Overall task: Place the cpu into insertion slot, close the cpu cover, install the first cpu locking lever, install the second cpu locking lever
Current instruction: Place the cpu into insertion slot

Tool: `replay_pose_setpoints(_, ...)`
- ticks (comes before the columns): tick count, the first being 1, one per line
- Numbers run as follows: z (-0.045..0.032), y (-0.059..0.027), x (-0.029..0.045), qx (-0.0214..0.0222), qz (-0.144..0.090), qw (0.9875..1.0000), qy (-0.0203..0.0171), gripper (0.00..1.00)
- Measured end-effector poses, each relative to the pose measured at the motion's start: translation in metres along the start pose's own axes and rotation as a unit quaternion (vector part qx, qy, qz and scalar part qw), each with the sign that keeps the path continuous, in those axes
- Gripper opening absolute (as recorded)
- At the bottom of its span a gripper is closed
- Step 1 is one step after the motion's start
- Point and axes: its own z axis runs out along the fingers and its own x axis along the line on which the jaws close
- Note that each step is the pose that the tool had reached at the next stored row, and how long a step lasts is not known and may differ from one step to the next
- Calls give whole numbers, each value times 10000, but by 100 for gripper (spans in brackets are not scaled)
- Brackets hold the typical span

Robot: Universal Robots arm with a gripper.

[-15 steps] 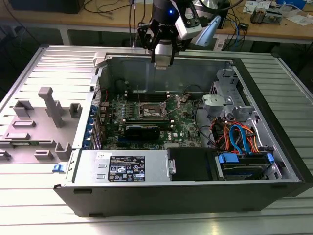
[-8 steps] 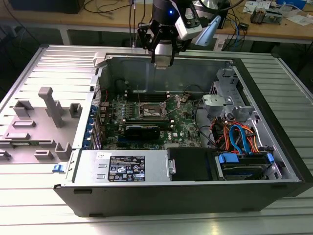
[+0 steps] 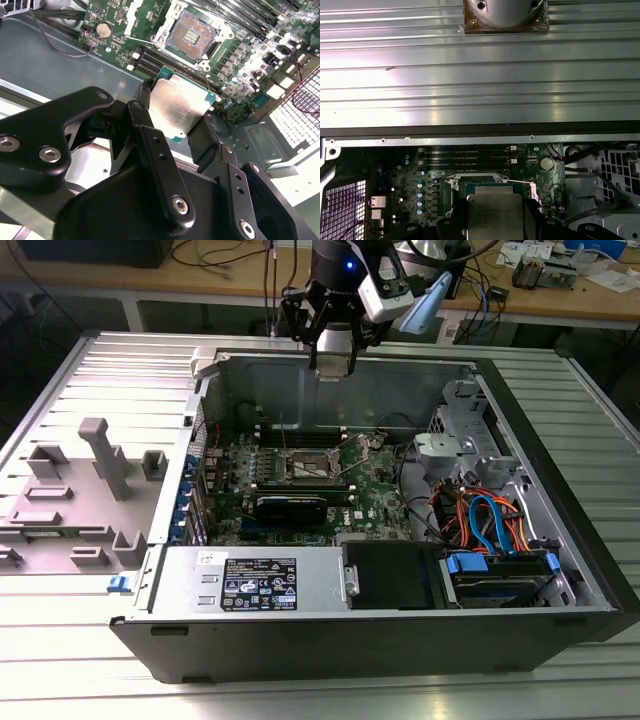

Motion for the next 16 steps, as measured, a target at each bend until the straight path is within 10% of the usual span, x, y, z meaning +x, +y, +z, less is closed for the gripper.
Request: replay_pose_setpoints(16,-3,-38,-2,-1,163,9999,-14,54)
